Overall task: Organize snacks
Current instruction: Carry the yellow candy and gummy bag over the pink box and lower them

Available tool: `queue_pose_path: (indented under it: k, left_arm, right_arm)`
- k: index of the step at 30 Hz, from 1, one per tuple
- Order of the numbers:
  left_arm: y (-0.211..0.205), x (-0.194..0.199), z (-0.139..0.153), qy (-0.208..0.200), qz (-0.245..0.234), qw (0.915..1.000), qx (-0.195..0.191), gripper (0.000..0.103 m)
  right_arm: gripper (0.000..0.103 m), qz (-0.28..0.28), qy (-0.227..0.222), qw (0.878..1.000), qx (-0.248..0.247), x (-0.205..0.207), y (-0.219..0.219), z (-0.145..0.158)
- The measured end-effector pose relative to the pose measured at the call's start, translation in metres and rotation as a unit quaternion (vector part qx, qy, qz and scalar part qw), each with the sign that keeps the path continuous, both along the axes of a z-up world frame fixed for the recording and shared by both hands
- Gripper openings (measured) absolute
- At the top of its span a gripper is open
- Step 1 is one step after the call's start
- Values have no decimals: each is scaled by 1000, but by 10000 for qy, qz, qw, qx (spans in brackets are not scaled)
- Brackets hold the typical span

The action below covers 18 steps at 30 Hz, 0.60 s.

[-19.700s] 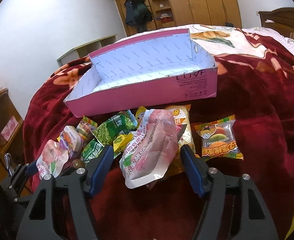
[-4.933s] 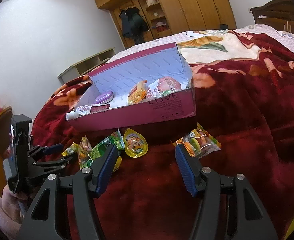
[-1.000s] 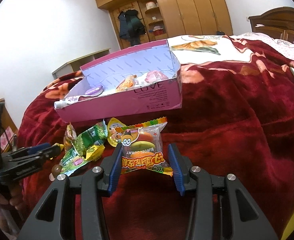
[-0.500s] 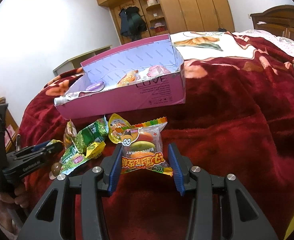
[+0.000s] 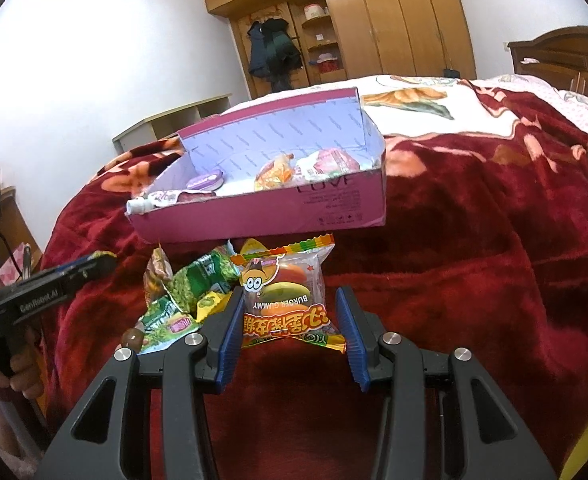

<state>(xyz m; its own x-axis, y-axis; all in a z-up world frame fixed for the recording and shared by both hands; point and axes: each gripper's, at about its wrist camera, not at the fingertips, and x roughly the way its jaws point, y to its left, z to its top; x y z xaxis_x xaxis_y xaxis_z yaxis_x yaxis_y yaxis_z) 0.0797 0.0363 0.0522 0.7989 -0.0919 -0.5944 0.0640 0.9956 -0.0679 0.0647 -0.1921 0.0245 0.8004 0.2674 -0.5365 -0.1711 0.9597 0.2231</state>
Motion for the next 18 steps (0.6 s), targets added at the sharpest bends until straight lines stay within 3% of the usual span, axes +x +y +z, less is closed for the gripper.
queue_pose_path:
  k: [18]
  left_arm:
    - [-19,62,38,-520,-182,9985,38,33]
  right_arm:
    - [46,48,-140,9999,-43,14,2,20]
